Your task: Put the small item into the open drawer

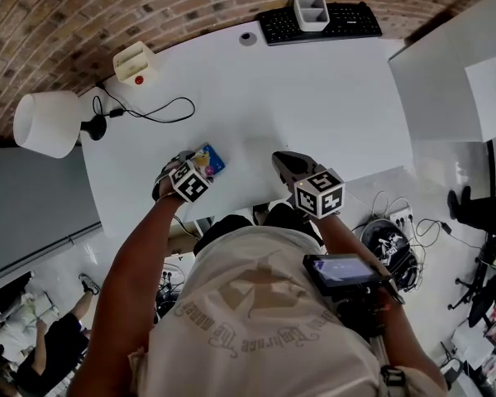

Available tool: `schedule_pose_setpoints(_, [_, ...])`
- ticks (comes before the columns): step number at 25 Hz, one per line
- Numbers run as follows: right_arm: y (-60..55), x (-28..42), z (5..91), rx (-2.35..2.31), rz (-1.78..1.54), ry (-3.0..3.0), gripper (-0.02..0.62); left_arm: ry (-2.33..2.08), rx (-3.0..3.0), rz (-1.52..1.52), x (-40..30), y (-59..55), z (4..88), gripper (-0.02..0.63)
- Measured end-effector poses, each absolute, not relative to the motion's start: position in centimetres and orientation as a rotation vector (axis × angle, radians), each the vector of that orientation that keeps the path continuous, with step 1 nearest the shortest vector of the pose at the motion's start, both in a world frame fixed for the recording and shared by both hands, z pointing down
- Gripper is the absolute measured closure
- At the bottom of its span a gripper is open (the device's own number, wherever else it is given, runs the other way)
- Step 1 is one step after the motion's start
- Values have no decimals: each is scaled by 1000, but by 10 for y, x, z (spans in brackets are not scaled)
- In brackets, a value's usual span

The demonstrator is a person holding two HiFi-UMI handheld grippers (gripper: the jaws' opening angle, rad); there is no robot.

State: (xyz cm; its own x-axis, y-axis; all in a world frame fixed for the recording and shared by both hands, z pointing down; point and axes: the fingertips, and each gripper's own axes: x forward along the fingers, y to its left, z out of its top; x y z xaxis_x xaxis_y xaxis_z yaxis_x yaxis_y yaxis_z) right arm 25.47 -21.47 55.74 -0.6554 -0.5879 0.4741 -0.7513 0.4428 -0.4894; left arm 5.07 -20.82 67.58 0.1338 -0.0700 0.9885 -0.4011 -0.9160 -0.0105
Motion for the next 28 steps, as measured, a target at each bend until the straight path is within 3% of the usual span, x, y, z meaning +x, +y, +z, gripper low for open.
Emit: schedule_pose_setpoints(28, [-212,99,553,547,913,-2601,589,-979,2038,1544,-26,-145,621,216])
